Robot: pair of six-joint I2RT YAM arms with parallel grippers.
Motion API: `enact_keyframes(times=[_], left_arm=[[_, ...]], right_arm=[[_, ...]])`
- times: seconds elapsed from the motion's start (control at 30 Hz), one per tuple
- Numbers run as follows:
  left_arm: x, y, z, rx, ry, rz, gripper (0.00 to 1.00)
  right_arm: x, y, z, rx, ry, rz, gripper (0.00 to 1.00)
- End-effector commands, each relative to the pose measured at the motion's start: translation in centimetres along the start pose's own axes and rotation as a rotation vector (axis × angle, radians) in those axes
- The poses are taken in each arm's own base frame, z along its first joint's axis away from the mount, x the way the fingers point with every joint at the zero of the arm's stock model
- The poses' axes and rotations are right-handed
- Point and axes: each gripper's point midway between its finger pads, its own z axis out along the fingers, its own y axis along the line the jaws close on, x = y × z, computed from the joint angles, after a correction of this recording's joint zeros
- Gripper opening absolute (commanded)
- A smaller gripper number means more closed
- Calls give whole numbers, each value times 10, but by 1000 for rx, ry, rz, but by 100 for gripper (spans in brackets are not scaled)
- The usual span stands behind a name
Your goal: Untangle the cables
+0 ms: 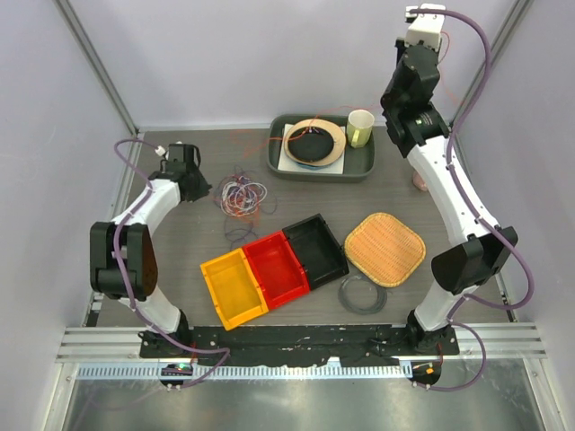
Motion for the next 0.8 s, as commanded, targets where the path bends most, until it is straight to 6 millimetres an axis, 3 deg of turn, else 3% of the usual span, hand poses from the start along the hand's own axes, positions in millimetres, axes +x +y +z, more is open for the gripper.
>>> enact_keyframes(times=[0.0, 0.17, 0.23, 0.27, 0.3, 0.33, 0.4, 0.43, 0.5, 0.6, 0.7, 0.77], left_arm=[[15, 19, 4, -90, 63, -54, 0], [14, 17, 4, -72, 66, -70, 0], [16, 9, 0, -26, 80, -61, 8], [12, 1, -4, 20, 67, -52, 18], [13, -8, -8, 74, 75, -44, 43], [19, -16, -11, 132, 94, -26, 62], [11, -27, -22, 192, 64, -17, 95], [7, -31, -27, 211, 55, -9, 100], [-1, -42, -43, 275, 34, 15, 100], [-8, -65, -67, 376, -7, 83, 100], [-3, -103, -104, 503, -78, 272, 100], [14, -138, -132, 609, -124, 402, 100]], right_arm=[[-41, -35, -6, 70, -72, 75, 1], [-47, -35, -11, 24, -88, 61, 1], [-49, -26, -14, -38, -90, 83, 1], [-49, -19, -15, -80, -93, 89, 1], [-44, -11, -18, -128, -75, 92, 1], [-47, -5, -21, -178, -79, 109, 1], [-48, 12, -28, -285, -76, 130, 1], [-52, 17, -31, -313, -72, 172, 1], [-53, 27, -37, -378, -59, 196, 1], [-72, 34, -53, -483, -69, 290, 1], [-94, 43, -75, -616, -79, 402, 1], [-106, 48, -88, -652, -85, 429, 1]])
